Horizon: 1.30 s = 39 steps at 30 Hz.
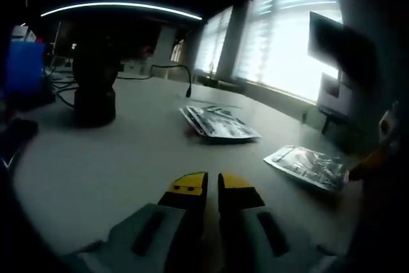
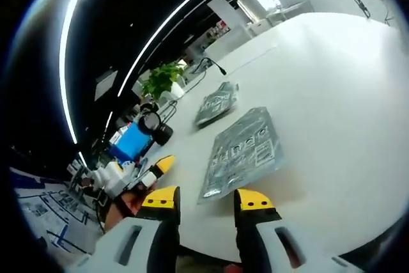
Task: Clip sheet goods on table flip sheet goods clip sheet goods scan sheet goods put sheet goods back to table
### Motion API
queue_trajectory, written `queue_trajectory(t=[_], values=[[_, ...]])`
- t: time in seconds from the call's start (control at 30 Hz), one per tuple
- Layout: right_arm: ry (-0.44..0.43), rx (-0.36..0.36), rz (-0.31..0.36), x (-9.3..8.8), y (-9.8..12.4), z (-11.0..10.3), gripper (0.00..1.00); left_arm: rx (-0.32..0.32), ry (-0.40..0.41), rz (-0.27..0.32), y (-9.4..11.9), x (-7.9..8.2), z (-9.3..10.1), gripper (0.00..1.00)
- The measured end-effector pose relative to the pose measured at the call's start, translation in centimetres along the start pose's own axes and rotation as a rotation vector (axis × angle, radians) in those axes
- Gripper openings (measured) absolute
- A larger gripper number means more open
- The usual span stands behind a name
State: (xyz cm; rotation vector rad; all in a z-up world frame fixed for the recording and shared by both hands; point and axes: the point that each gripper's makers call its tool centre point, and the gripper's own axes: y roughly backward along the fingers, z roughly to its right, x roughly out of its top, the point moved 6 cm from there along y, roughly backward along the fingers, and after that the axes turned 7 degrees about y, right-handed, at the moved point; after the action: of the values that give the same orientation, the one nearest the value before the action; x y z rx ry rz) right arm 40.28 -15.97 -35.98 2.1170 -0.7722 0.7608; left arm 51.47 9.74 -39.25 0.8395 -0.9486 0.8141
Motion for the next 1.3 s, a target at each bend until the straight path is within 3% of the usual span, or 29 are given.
queue_trajectory(t=[0.1,0.27,0.4,0.47,0.7,0.73,0.87,1.3], values=[[-0.004,-0.006,0.001,0.0,0.2,0.0,0.21,0.001,-0.001,0.001,0.0,0.0,0.0,0.0],[0.0,-0.004,0.017,0.5,-0.3,-0.1,0.17,0.004,-0.01,0.004,0.0,0.0,0.1,0.0],[-0.005,0.001,0.023,0.3,-0.7,-0.2,0.06,0.005,-0.006,0.015,0.2,0.1,0.0,0.0],[0.035,-0.006,0.036,0.4,-0.8,-0.3,0.0,0.006,-0.008,0.019,0.2,0.1,-0.1,0.0],[0.192,-0.059,0.084,1.2,-1.2,0.4,0.0,0.008,-0.012,0.024,0.2,0.1,-0.1,0.0],[0.231,-0.072,0.094,1.2,0.3,0.8,0.0,0.006,-0.019,0.021,0.2,0.1,0.0,0.01],[0.337,-0.099,0.119,1.8,1.0,0.8,0.0,0.009,-0.075,0.01,0.1,-0.2,0.4,0.01],[0.422,-0.09,0.165,3.2,0.6,2.0,0.0,0.007,-0.073,0.039,0.3,0.1,0.2,0.03]])
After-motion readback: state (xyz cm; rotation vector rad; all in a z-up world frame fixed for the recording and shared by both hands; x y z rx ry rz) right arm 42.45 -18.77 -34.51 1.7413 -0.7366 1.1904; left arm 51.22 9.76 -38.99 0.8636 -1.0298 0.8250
